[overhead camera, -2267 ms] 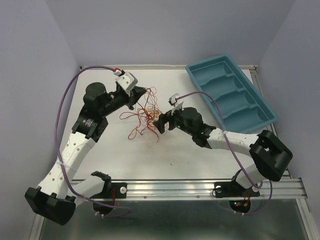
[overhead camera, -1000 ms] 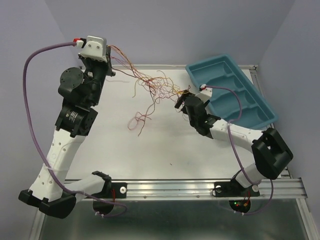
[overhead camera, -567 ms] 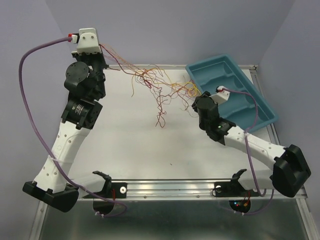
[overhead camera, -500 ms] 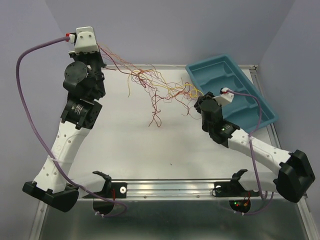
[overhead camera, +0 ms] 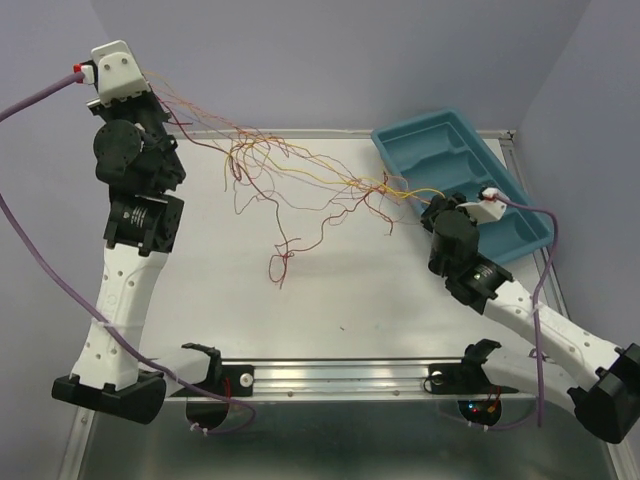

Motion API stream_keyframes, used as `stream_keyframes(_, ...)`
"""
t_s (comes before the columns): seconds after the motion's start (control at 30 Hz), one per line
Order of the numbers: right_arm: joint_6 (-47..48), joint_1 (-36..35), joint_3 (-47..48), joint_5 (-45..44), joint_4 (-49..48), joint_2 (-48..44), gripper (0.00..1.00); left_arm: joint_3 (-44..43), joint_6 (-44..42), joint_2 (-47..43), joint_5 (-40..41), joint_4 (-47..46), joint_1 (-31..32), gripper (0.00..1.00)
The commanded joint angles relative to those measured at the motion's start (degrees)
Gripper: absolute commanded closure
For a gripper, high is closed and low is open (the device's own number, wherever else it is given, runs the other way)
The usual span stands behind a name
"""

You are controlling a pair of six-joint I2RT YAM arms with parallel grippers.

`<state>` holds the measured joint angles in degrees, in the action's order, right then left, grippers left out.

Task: Untangle the cables
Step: Untie the cable.

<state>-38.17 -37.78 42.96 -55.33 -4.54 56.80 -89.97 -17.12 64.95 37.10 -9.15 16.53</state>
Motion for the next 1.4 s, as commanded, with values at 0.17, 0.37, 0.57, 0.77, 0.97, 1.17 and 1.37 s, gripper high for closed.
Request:
stream_keyframes(0.17, 2.22, 1.04, -3.5, -15.15, 1.99, -15.99, 0.73, -0.03, 4.38, 0.62, 0.96, -4.3, -9.94, 1.0)
stream_keyframes(0.37, 8.78, 1.04, -0.69, -0.78, 0.33, -12.08, 0.72, 4.8, 7.89, -1.4, -17.83, -2.55, -9.77, 1.0)
stream_keyframes(0.57, 18.3, 0.95, 3.97, 35.76, -5.39, 3.48, 0.31, 8.41, 10.27, -1.75, -36.84, 0.18, -7.4, 1.0)
stream_keyframes(0.77, 22.7, -0.54, 6.26, 49.35, -7.15, 9.12, 0.15, 9.56, 7.02, -1.84, -42.37, 2.64, -5.73, 0.96)
stream_keyframes(0.97, 25.51, -0.8, 7.22, 61.28, -8.56, 11.23, 0.0, 9.55, 4.47, -0.09, -41.23, 6.51, -5.28, 0.95)
stream_keyframes(1.17, 31.4, -5.02, 8.8, 61.41, -12.24, 19.57, 0.0, 8.94, 4.38, -1.31, -46.15, 7.83, -5.2, 0.97)
stream_keyframes(1.37, 33.77, -6.34, 14.51, 56.4, -12.95, 31.43, 0.0, 3.34, 5.43, -1.58, -48.18, 10.63, -5.11, 0.97)
